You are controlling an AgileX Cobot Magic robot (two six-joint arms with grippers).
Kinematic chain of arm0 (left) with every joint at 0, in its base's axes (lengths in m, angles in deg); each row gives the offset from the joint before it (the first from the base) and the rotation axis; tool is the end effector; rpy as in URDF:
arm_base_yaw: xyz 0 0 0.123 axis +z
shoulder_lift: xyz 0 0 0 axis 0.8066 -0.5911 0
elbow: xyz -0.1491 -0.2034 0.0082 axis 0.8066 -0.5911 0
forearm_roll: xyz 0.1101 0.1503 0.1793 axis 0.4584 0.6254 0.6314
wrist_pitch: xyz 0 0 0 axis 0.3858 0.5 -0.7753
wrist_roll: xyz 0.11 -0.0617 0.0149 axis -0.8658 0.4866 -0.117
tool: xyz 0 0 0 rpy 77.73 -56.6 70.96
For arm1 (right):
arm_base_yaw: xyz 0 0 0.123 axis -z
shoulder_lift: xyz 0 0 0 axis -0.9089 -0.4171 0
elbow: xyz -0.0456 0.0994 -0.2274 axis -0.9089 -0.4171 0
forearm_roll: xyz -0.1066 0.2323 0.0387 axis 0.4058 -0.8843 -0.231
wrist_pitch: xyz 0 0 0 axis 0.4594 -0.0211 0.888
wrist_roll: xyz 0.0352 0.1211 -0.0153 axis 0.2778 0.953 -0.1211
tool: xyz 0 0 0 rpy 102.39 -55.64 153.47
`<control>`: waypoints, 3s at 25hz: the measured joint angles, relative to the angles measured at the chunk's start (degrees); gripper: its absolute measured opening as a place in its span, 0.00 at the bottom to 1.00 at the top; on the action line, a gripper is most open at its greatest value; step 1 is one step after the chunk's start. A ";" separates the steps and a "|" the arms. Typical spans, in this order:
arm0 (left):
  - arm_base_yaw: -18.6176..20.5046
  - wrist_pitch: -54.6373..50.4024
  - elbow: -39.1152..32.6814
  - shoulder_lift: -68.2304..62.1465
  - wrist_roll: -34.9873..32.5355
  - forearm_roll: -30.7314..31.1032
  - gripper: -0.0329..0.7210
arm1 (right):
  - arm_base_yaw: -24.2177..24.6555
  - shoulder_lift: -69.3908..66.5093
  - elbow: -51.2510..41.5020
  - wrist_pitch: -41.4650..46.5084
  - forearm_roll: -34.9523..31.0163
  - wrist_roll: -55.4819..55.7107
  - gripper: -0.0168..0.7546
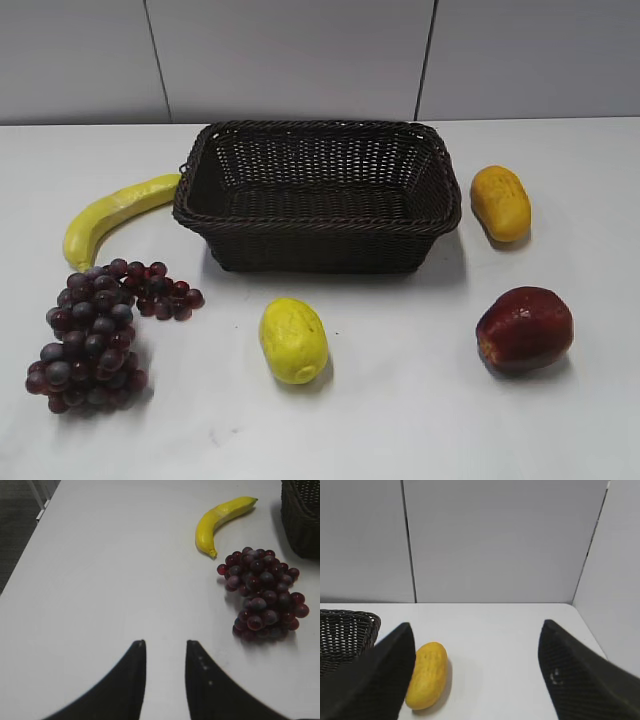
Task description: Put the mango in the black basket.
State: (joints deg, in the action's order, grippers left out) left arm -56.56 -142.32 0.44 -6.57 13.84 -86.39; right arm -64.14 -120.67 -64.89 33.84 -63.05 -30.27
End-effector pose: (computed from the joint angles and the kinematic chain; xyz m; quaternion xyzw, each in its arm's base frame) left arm 0.0661 0.0021 0.2571 0.0552 0.8591 0.0320 0.5078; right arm 0.2368 -0.0037 0.2534 -0.0171 0.7508 -0.0224 0.6599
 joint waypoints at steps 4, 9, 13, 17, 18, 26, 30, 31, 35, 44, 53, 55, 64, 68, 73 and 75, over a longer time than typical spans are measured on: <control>0.00 0.00 0.00 0.00 0.00 0.00 0.31 | 0.00 -12.91 8.29 2.45 0.00 0.00 0.78; 0.00 0.00 0.00 0.00 0.00 0.00 0.31 | -0.06 -27.32 24.14 21.23 -0.15 0.00 0.79; 0.00 0.00 0.00 0.00 0.00 0.00 0.31 | -0.06 -36.92 36.04 38.60 -4.56 -3.50 0.83; 0.00 0.00 0.00 0.00 0.00 0.00 0.31 | -0.12 -45.46 46.00 49.76 -14.72 -11.49 0.87; 0.00 0.00 0.00 0.00 0.00 0.00 0.31 | -0.46 -47.37 48.15 51.51 -16.15 -12.56 0.87; 0.00 0.00 0.00 0.00 0.00 0.00 0.31 | -6.34 -61.47 59.95 55.47 -13.87 -12.58 0.87; 0.00 0.00 0.00 0.00 0.00 0.00 0.31 | -7.34 -67.86 63.34 55.47 -9.60 -7.92 0.87; 0.00 0.00 0.00 0.00 0.00 0.00 0.31 | -7.34 -68.93 63.88 55.47 -8.83 -7.28 0.87; 0.00 0.00 0.00 0.00 0.00 0.00 0.31 | -7.34 -73.32 66.56 55.47 -8.02 -6.55 0.87; 0.00 0.00 0.00 0.00 0.00 0.00 0.31 | -7.34 -80.62 71.56 55.52 -8.81 -5.85 0.87; 0.00 0.00 0.00 0.00 0.00 0.00 0.31 | -7.34 -82.43 71.93 55.82 -9.38 -5.78 0.79; 0.00 0.00 0.00 0.00 0.00 0.00 0.31 | -7.34 -82.56 72.11 56.05 -9.38 -5.78 0.78; 0.00 0.00 0.00 0.00 0.00 0.00 0.31 | -7.39 -82.56 76.29 64.60 -7.38 -5.78 0.77; 0.00 0.00 0.00 0.00 0.00 0.00 0.31 | -7.39 -82.04 83.83 71.51 -6.51 -5.78 0.77; 0.00 0.00 0.00 0.00 0.00 0.00 0.31 | -8.45 -76.98 88.59 74.25 -8.56 -5.78 0.77; 0.00 0.00 0.00 0.00 0.00 0.00 0.31 | -10.21 -74.61 89.07 74.31 -9.29 -5.78 0.77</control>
State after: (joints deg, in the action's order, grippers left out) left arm -56.56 -142.32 0.44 -6.57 13.84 -86.39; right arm -74.35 -195.29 24.17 108.15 -72.35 -36.05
